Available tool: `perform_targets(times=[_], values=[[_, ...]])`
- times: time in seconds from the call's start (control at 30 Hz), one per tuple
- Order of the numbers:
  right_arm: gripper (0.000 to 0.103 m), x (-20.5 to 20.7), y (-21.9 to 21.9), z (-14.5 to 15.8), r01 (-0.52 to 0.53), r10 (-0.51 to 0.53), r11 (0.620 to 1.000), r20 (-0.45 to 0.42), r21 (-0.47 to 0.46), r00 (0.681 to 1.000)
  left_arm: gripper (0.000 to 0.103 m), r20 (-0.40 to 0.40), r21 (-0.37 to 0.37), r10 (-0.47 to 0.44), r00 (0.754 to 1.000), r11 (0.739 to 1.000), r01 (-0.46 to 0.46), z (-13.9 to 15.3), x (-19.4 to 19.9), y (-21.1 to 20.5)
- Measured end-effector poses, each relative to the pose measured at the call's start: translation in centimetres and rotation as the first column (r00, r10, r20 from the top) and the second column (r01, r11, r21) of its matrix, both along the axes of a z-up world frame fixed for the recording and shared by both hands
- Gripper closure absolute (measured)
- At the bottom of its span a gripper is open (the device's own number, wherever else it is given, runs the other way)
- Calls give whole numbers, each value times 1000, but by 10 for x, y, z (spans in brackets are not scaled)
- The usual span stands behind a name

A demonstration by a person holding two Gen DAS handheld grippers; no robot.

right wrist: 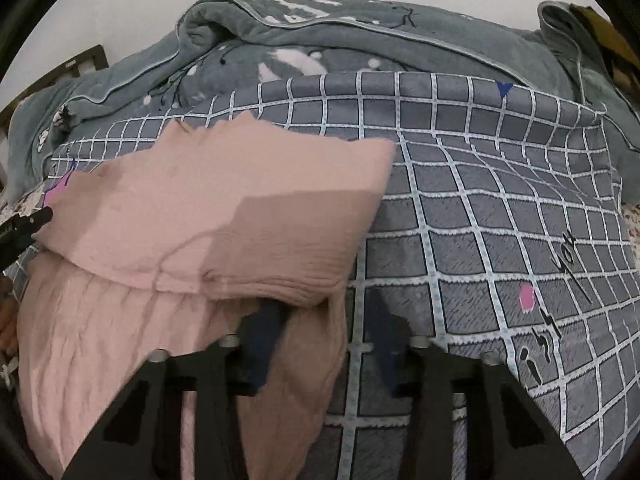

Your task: Fold small clothes

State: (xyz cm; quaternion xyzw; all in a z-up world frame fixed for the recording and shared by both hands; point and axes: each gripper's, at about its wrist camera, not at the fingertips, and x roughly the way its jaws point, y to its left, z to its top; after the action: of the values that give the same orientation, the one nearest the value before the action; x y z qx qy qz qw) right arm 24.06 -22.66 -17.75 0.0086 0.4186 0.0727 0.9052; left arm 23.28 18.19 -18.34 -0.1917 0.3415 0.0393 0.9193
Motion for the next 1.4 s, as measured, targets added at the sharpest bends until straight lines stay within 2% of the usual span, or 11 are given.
perform_targets(times=[0.17, 0.33, 0.53, 0.7, 0.8, 1.1, 1.2, 1.23, 1.27, 1.33, 1.4], values=[[85, 4, 2, 2, 7, -7, 1000, 29, 3, 1000, 62, 13, -24, -7, 1000, 1000, 7, -2, 8, -1], [90, 2, -17, 9, 49, -55, 993, 57, 110, 997, 94, 82, -8, -21, 996, 1000, 21, 6, 4, -6], [91, 2, -27, 10, 76, -86, 984, 57, 162, 995, 97, 151, 44, -51, 987, 998, 44, 22, 3, -19], [86, 3, -27, 7, 68, -73, 988, 32, 139, 997, 96, 70, 20, -51, 996, 999, 50, 16, 13, -20], [77, 2, -29, 8, 69, -75, 987, 38, 144, 996, 78, 14, 36, -47, 999, 998, 46, 8, 16, -19], [74, -9, -23, 17, 51, -63, 991, 92, 122, 994, 76, -16, 7, -93, 996, 996, 93, -2, 18, -19], [66, -11, -17, 20, 35, -47, 994, 111, 102, 993, 80, 5, 3, -101, 995, 995, 101, -1, 19, -21], [65, -10, -14, 21, 29, -39, 995, 117, 90, 992, 94, 18, 4, -106, 994, 994, 106, 0, 19, -22], [65, -9, -12, 21, 24, -34, 996, 119, 83, 992, 97, 29, 7, -113, 993, 994, 113, 2, 19, -23], [65, -6, -9, 21, 15, -25, 997, 123, 79, 992, 97, 61, 19, -109, 992, 994, 108, 6, 19, -25], [76, -1, -9, 22, 12, -21, 997, 124, 79, 992, 97, 92, 21, -99, 991, 995, 97, 13, 19, -25]])
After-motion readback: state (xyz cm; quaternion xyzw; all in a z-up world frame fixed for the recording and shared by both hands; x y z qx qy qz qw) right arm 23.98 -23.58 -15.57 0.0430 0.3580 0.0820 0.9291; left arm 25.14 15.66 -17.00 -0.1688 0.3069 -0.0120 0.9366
